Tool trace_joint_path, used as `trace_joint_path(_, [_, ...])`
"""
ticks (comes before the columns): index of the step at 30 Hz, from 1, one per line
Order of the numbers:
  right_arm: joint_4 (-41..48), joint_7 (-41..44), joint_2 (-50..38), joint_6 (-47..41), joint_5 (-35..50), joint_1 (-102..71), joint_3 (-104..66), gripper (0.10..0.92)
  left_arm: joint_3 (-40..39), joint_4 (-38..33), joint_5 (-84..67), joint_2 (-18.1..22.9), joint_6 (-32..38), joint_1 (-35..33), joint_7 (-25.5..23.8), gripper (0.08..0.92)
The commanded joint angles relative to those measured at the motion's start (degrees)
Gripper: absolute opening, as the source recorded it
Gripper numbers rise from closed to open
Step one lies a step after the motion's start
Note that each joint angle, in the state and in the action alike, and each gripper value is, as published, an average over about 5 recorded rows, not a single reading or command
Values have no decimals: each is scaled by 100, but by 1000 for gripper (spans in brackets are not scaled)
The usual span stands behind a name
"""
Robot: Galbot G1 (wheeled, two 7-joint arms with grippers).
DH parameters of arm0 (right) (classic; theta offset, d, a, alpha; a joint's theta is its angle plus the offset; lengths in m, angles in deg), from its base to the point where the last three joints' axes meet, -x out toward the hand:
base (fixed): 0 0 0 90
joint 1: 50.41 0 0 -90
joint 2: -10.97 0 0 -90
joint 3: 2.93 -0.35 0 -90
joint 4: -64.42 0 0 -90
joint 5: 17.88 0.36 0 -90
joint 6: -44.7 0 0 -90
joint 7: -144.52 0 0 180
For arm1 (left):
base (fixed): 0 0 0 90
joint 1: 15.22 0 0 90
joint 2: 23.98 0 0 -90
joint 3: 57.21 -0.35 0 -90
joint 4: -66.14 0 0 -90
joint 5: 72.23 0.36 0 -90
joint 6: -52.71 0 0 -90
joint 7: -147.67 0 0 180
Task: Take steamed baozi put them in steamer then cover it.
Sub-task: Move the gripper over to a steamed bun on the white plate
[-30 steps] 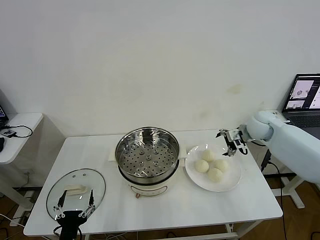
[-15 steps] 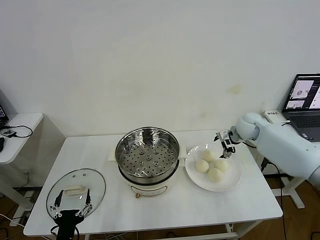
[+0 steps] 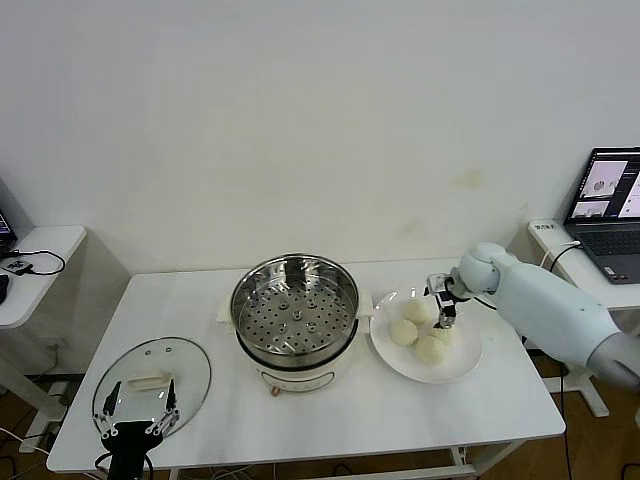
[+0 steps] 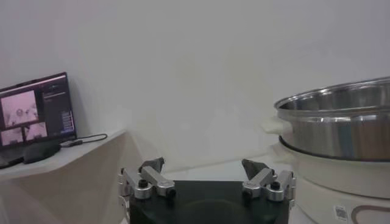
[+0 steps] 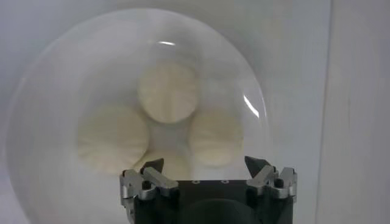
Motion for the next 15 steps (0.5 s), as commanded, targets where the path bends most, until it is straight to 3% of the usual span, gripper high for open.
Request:
trace_joint_path(1, [375, -33, 278, 9, -48, -72, -89, 823, -8, 17, 4, 4, 10, -8, 1, 823])
trace_joint_path(15, [604, -93, 446, 11, -188, -97, -131, 823, -52, 75, 7, 27, 54, 13, 2, 823])
